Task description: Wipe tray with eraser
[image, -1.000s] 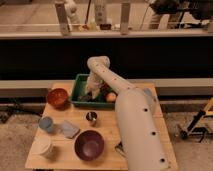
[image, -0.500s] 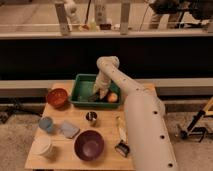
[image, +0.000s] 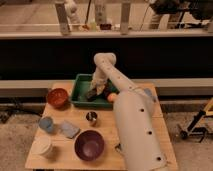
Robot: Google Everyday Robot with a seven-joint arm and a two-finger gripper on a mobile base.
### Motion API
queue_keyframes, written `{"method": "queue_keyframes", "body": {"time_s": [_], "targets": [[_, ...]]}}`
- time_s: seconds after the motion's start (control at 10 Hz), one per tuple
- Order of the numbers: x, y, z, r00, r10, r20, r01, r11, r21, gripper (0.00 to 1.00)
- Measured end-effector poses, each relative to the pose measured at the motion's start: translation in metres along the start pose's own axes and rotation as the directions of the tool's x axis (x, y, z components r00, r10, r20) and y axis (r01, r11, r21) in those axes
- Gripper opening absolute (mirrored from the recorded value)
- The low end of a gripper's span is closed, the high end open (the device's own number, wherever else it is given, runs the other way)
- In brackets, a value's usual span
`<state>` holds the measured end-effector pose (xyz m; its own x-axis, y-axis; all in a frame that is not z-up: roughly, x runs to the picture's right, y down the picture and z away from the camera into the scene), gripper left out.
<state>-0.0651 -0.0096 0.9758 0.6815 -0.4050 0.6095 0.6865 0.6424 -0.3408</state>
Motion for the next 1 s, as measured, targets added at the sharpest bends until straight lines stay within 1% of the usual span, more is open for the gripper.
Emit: {"method": "queue_keyframes", "body": {"time_s": [0.2, 0.3, 0.5, 0.8, 0.9, 1.0], "targets": [[-0.011, -0.013, 0.002, 1.000, -0.014, 0.007, 0.014, 1.000, 0.007, 0.00], [-0.022, -0.022, 0.006, 0.999, -0.031, 0.013, 0.031, 1.000, 0.007, 0.00], [-0.041, -0.028, 0.016, 0.997, -0.069, 0.019, 0.070, 0.998, -0.009, 0.00], [-0.058, -0.018, 0.027, 0.992, -0.121, 0.024, 0.122, 0.992, -0.042, 0.00], [-0.061, -0.012, 0.026, 0.991, -0.131, 0.024, 0.132, 0.990, -0.045, 0.00], [-0.060, -0.001, 0.025, 0.990, -0.136, 0.026, 0.137, 0.989, -0.054, 0.00]]}}
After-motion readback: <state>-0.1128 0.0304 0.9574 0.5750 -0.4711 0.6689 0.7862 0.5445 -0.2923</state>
